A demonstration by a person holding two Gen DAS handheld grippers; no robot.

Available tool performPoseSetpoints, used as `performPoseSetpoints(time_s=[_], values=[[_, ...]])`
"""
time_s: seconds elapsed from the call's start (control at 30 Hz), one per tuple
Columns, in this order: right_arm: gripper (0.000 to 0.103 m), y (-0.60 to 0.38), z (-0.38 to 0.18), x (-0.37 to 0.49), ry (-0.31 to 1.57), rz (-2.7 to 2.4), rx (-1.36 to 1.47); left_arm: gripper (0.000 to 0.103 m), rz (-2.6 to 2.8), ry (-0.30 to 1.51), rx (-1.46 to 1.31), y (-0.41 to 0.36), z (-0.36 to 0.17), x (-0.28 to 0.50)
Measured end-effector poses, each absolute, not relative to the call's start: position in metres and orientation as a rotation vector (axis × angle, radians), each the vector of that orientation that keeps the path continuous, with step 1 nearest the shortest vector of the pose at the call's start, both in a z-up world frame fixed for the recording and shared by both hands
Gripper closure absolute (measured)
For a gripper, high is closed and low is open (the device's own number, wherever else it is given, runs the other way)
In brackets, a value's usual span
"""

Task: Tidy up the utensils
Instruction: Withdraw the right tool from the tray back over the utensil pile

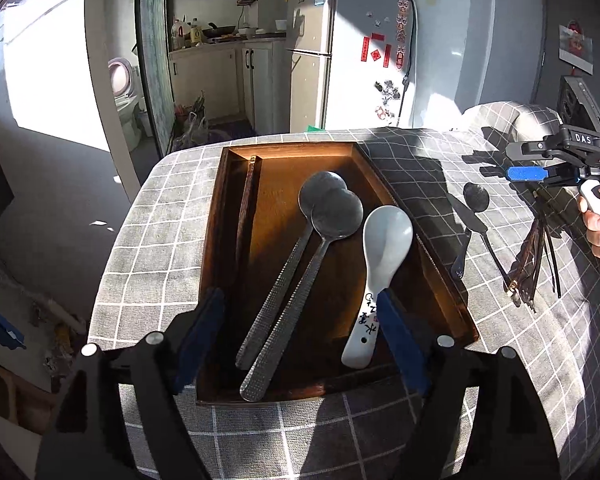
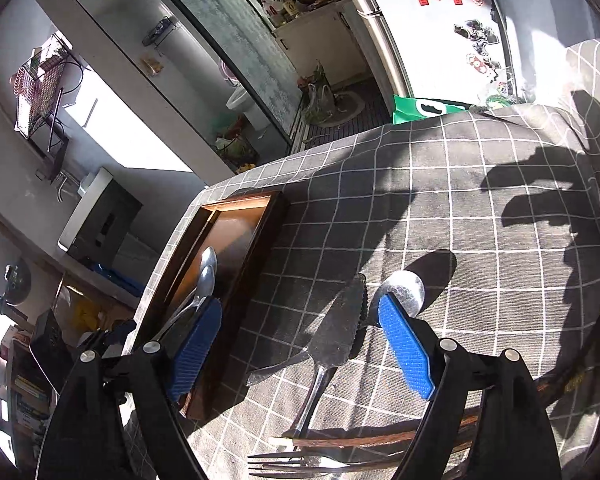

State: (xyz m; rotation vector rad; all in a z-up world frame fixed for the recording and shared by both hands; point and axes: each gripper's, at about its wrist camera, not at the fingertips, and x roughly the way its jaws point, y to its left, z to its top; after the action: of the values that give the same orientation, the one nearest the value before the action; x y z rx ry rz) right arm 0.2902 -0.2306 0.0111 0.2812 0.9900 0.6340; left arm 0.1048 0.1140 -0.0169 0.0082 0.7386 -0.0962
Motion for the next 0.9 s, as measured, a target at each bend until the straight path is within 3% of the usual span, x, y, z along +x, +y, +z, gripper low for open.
performPoseSetpoints(time_s=[0.07, 0.2, 0.27, 0.63, 0.87, 0.9], values=[[0.021, -0.243, 0.000, 0.293, 0.993, 0.617, 0.292, 0.016, -0.119, 0.709, 0.014, 0.105, -0.009, 0.098], [0.043, -0.249, -0.023, 0.299, 1.004, 0.597, 0.291, 0.014, -0.187, 0.680, 0.014, 0.082, 0.000, 0.090], [0.048, -0.249, -0.029, 0.300, 1.006, 0.609, 0.296, 0.014, -0.229, 0.675, 0.009, 0.070, 0.000, 0.087], [0.048, -0.292, -0.007, 0.264, 0.901, 0.660, 0.312, 0.015, -0.465, 0.700, 0.162, -0.037, -0.024, 0.095], [0.048, -0.305, -0.020, 0.260, 0.893, 0.710, 0.339, 0.023, -0.574, 0.726, 0.307, -0.099, -0.040, 0.110], [0.048, -0.306, -0.020, 0.260, 0.890, 0.714, 0.344, 0.030, -0.579, 0.741, 0.312, -0.101, -0.042, 0.114]])
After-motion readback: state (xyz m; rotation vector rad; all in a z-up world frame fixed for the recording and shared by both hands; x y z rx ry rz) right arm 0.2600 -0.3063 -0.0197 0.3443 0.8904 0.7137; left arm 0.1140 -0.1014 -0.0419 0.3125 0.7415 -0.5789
